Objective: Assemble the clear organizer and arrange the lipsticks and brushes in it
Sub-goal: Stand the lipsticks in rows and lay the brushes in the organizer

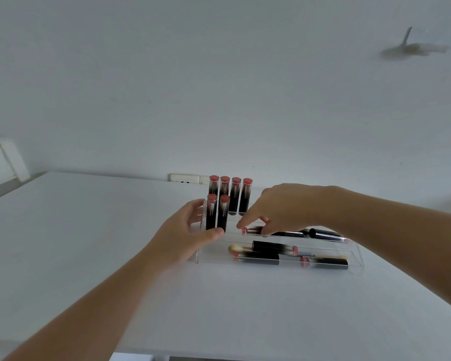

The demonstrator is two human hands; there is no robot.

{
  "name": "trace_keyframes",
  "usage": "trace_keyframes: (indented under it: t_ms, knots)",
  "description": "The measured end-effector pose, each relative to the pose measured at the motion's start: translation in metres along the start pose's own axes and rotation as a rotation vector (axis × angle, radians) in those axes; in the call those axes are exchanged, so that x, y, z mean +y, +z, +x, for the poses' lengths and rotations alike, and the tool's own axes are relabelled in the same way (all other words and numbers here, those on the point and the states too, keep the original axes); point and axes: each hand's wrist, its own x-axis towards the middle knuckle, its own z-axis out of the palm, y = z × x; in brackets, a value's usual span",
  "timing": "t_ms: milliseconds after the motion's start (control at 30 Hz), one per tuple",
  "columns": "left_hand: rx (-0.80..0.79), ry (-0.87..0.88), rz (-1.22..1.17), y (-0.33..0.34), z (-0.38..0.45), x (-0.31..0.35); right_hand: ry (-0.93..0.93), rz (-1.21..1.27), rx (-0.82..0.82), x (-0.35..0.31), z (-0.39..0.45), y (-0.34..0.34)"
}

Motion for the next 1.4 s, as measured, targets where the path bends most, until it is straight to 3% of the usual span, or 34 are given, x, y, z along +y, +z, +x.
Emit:
trace_keyframes:
  t_ms: [400,933,1400]
  knots:
    - [-0.001,0.011,0.015,0.0,0.004,-0.006,-0.036,-0.202,0.112,0.006,-0.004,0.007]
    - [-0.009,0.027,0.009,0.001,0.005,-0.01,0.01,-0.369,-0.095,0.009,-0.024,-0.001]
    - [-0.008,0.033,0.0,0.001,0.006,-0.013,0.046,-0.381,-0.095,0.013,-0.036,0.005]
